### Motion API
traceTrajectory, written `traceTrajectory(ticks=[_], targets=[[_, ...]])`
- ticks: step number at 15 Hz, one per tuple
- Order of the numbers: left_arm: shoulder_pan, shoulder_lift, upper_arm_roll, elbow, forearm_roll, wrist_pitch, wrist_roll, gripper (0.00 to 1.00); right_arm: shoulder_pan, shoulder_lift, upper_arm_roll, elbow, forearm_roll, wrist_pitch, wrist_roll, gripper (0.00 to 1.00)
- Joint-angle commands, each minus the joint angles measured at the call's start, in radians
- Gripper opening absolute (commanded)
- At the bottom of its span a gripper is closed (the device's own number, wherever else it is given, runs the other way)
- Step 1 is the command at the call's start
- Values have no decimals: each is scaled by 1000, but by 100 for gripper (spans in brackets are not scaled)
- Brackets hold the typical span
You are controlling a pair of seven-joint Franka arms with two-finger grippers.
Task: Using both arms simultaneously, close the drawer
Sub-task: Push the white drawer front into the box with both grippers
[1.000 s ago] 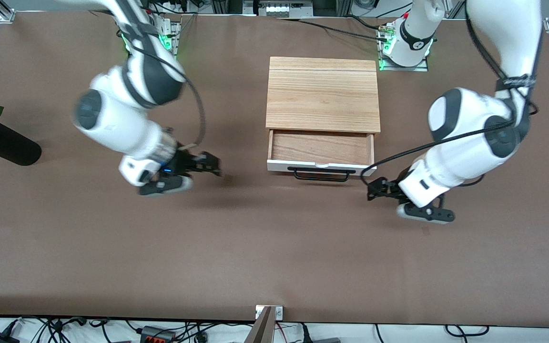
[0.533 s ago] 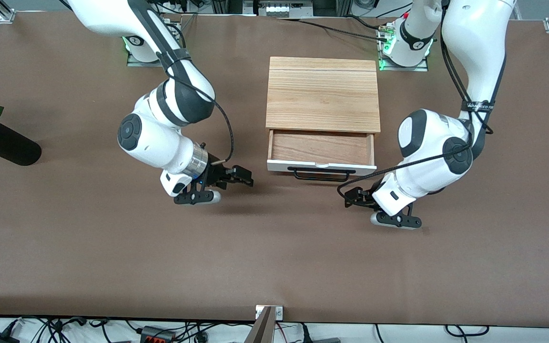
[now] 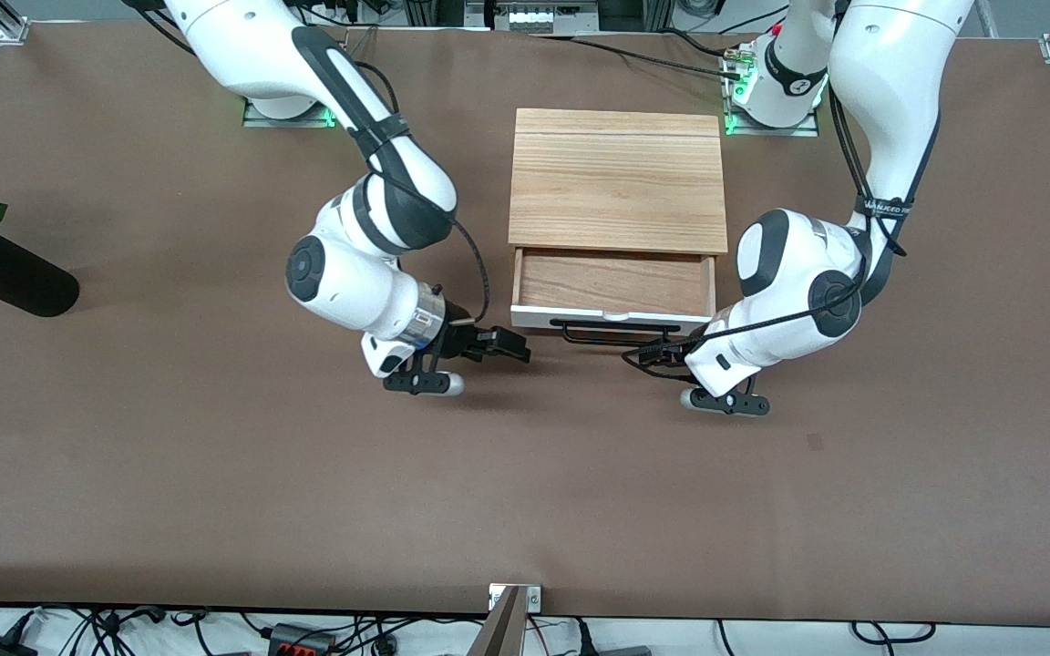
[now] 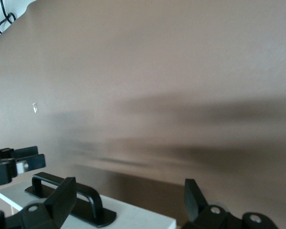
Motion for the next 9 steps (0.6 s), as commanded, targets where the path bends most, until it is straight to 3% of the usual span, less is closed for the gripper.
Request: traceTrajectory(ticks=[1,9], targets=[[4,-24,-4,-22,-22,-48,-4,100,19,10,-2,22,19,2,26,100],[-3,-17,-4,-23,-24,-77,-2,100,85,50,-2,14,5,-18,17,100]])
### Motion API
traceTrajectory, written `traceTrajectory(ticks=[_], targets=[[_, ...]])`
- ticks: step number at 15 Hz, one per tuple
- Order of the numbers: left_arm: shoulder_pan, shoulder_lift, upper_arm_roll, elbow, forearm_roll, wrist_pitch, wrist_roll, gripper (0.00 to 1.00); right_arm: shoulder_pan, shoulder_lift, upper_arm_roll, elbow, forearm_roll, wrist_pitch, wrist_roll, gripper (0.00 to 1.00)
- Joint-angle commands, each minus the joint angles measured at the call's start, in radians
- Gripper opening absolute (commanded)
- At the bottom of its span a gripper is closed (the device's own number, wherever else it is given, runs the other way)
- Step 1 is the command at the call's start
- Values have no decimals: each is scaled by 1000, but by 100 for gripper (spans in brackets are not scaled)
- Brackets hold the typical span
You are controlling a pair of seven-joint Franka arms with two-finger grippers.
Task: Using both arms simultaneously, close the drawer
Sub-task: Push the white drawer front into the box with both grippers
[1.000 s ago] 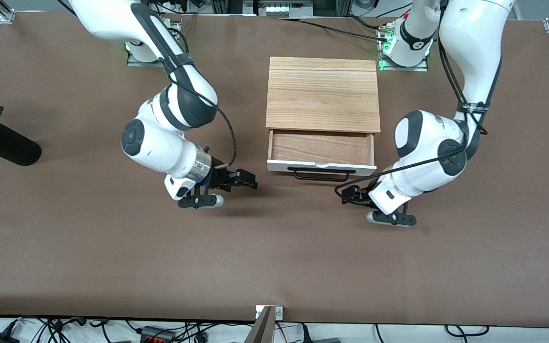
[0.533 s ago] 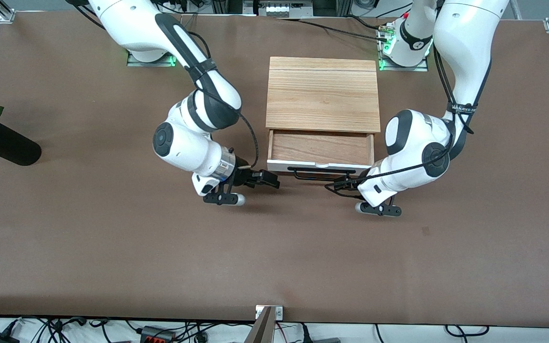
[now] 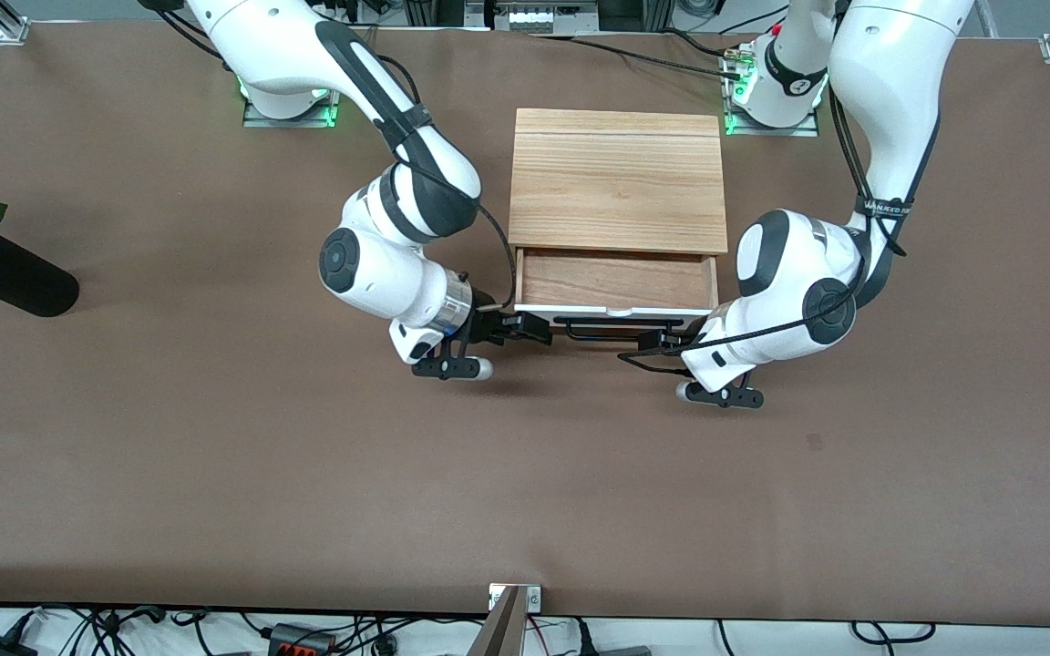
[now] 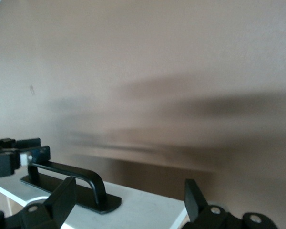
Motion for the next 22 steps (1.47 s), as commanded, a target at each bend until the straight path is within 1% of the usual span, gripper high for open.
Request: traceTrajectory(ticks=[1,3,6,11,14,16,20,22], targets=[[-3,-17,-4,-20,-24,-20,2,100,37,34,-2,8,3,-1,5,100],[-5,-16,-4,-23,-24,-20,1,100,37,34,-2,-7,4,-7,3,100],[-5,-17,-5,-34,-24,-29,-1,100,26,31,-2,-3,7,-120,0,100],[0,-25,-5,-34,-24,-83,-2,100,31,28,-2,-5,10,-159,5,100],[3,-25,-5,-35,-24,-107,-2,100,22,19,-8,0,9,-254,2,100],[1,-25,-5,-41,-38,-119,-4,100,23,9,-8,0,9,-280,7,100],[7,-25,-5,-41,-99,-216,-5,100,26,-3,-7,0,7,-332,7,100],[10,-23,-4,-41,-102,-253,-5,100,31,-6,-5,0,6,-351,8,100]])
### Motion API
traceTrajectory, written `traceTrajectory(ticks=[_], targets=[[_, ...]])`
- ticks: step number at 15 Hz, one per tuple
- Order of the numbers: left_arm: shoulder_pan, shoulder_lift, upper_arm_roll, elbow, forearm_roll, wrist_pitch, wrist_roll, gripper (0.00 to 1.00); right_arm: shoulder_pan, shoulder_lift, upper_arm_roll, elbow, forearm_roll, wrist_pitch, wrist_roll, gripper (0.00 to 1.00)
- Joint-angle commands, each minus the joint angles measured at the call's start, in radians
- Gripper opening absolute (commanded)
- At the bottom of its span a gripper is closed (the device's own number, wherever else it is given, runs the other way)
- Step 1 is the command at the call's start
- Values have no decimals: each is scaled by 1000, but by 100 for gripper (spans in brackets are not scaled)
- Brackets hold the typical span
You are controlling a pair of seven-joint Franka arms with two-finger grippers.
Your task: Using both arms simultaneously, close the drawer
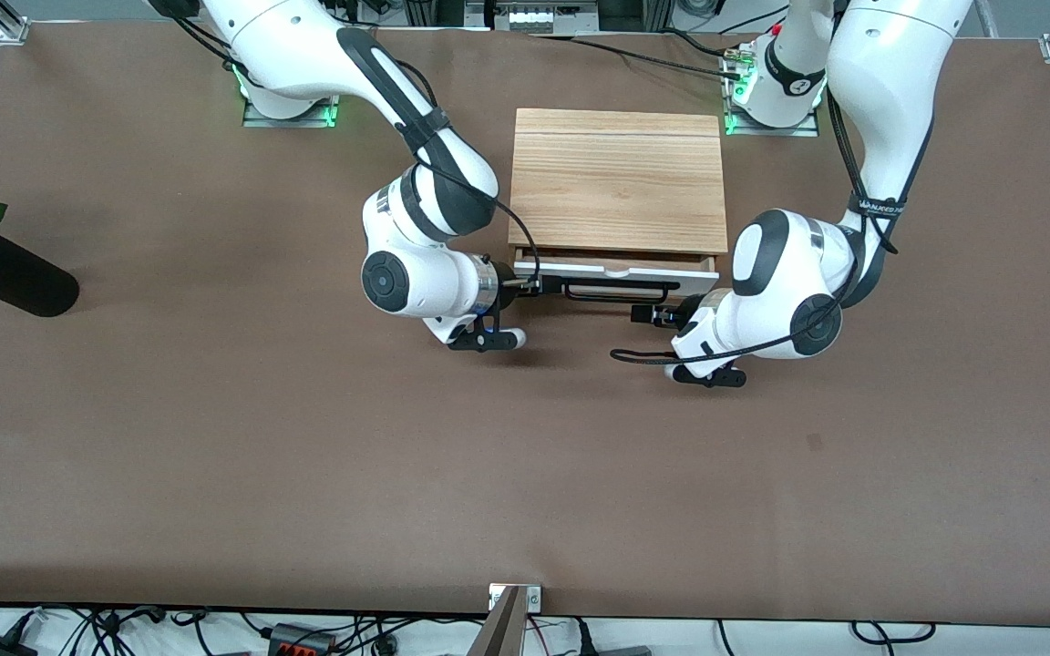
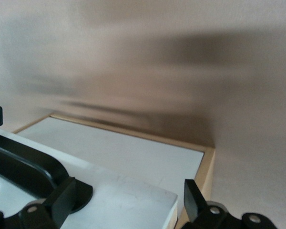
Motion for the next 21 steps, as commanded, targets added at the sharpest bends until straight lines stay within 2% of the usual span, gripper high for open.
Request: traceTrajectory(ticks=[1,9,11,16,21], targets=[[14,-23,0,-22,-26,-61,1,100,7,-26,5,-8,6,-43,8,100],[26,-20,0,-22,-28,-179,4,100,21,-26,5,-8,0,-130,9,100],[29,-19,1,-22,-26,-185,5,100,21,-26,7,-8,-37,-172,6,100],[29,-19,1,-22,-26,-192,4,100,10,-26,4,-2,-45,-173,3,100],[35,-19,1,-16,-26,-192,10,100,-19,-26,-30,93,-80,-179,0,100]])
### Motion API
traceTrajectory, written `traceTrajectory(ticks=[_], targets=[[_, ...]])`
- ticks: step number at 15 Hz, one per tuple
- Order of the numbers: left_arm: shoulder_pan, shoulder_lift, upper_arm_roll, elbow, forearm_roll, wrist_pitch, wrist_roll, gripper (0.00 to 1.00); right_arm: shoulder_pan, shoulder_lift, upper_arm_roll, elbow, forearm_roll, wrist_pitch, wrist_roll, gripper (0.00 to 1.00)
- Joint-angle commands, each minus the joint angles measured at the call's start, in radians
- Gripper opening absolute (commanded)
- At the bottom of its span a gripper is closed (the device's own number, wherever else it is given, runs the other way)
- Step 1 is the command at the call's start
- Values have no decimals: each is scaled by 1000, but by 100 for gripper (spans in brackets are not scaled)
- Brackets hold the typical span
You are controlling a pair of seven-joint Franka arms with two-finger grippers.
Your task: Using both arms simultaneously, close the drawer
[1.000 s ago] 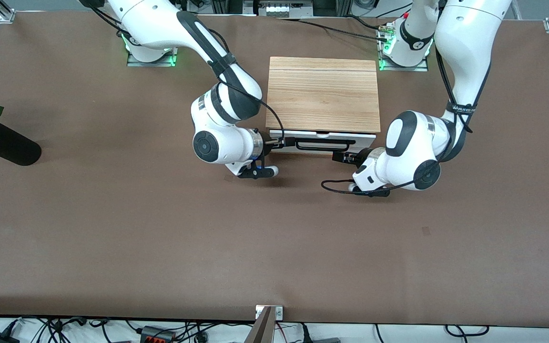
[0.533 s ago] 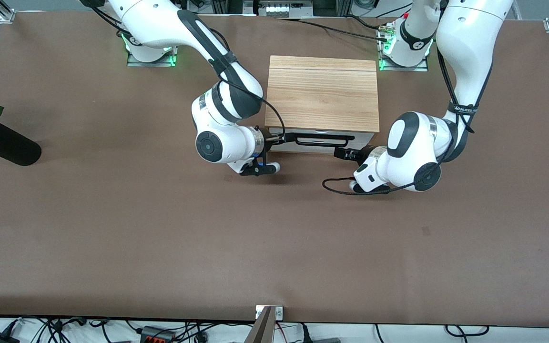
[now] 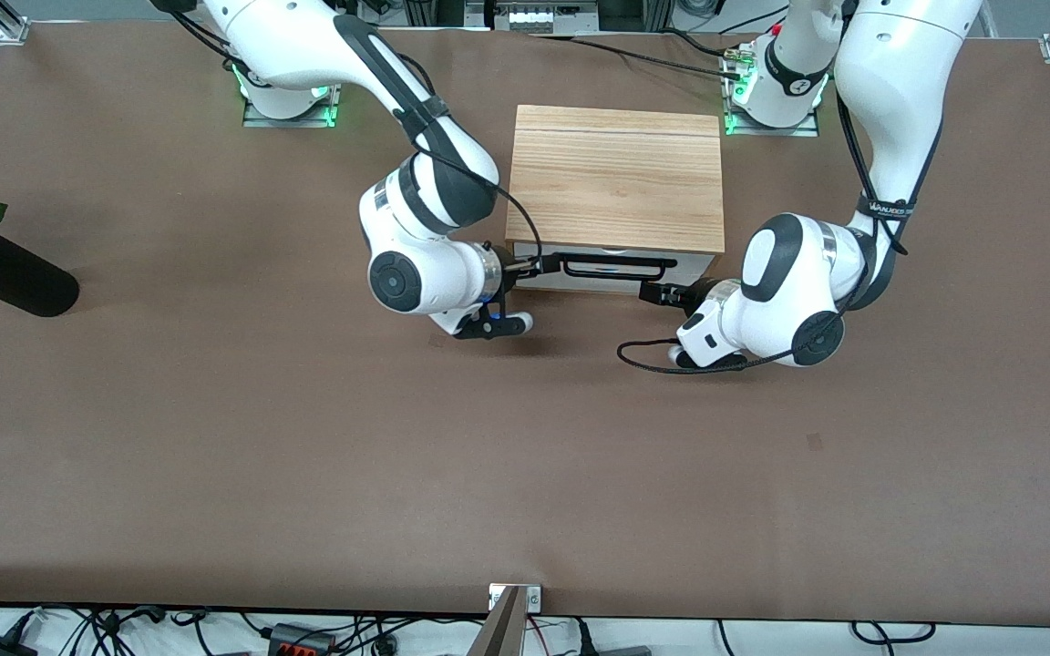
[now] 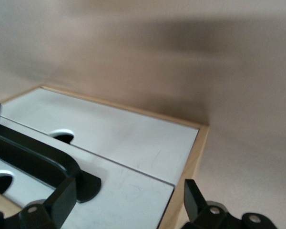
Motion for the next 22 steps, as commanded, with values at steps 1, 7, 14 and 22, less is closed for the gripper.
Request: traceTrajectory(ticks=[1,7,14,22], targets=[[11,-19,0,-8,-23,-30,12,100,-42,-10,-8,60,-27,-38,3,100],[52,-22,3,20,-6,-118,16,100,-105,-10,-71,244,-116,-208,12,100],[55,-26,33,117,35,-171,10,100,-121,-57,-180,292,-122,-312,12,100],[94,-88,46,386,475,-283,15,100,-108,-144,-256,336,-355,-365,12,100]])
